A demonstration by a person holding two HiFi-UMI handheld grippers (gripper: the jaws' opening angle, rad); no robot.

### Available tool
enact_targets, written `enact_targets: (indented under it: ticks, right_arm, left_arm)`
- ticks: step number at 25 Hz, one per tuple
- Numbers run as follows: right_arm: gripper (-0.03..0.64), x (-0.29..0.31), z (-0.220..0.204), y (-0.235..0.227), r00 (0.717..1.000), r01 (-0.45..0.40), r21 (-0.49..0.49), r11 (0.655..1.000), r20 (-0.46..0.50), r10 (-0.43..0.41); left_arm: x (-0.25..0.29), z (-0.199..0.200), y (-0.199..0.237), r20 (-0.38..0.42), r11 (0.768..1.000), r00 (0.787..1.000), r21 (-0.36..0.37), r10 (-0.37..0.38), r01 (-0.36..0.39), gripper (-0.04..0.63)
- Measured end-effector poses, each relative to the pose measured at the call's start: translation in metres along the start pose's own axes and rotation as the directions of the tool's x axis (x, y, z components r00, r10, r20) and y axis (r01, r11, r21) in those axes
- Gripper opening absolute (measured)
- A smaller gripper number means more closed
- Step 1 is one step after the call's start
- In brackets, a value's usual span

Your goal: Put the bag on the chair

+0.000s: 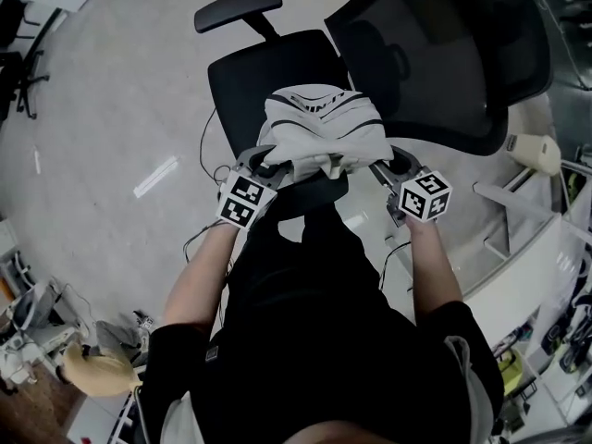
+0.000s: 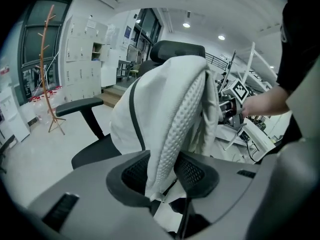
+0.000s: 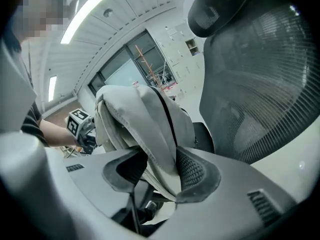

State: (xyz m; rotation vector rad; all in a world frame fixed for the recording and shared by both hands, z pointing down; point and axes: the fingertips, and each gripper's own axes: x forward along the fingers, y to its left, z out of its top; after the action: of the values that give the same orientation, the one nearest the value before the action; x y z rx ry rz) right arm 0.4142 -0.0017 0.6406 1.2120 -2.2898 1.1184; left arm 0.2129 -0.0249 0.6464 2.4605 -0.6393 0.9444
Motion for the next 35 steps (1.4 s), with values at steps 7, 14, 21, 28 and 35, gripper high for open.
enact_targets:
  ticks: [7,14,21,28,35]
  right_arm:
    - [0.183,-0.021,0.009,-0.015,0.997,0.075,0.037,0.997,0.028,-0.076]
    - [0.183,-0.027,0.047,-0.007,0.997,0.016,-0.021,1.000,0.078,-0.014]
    - [0.183,-0.023,0.084,0.012,0.991,-0.079,-0.073,0.994,0.098,0.086]
    - [0.166,-0.006,0.114,0.045,0.975,-0.178,-0.144,0.973,0.110,0.194]
    - [0.103,0.002,0.148,0.123,0.939,-0.252,-0.260,0.932,0.167,0.301]
  left_arm:
    - [-0.028,0.007,0.023,-0.021,0.992,0.992,0.012,0.124,-0.123,0.158]
    - [-0.052,0.034,0.039,0.058,0.975,0.975,-0.072,0.213,-0.209,0.151]
    - [-0.086,0.070,0.033,0.186,0.947,0.938,-0.196,0.292,-0.256,0.108]
    - [-0.110,0.085,0.035,0.262,0.912,0.898,-0.310,0.354,-0.269,0.049]
    - [-0.174,0.094,0.027,0.363,0.885,0.826,-0.347,0.431,-0.309,0.032]
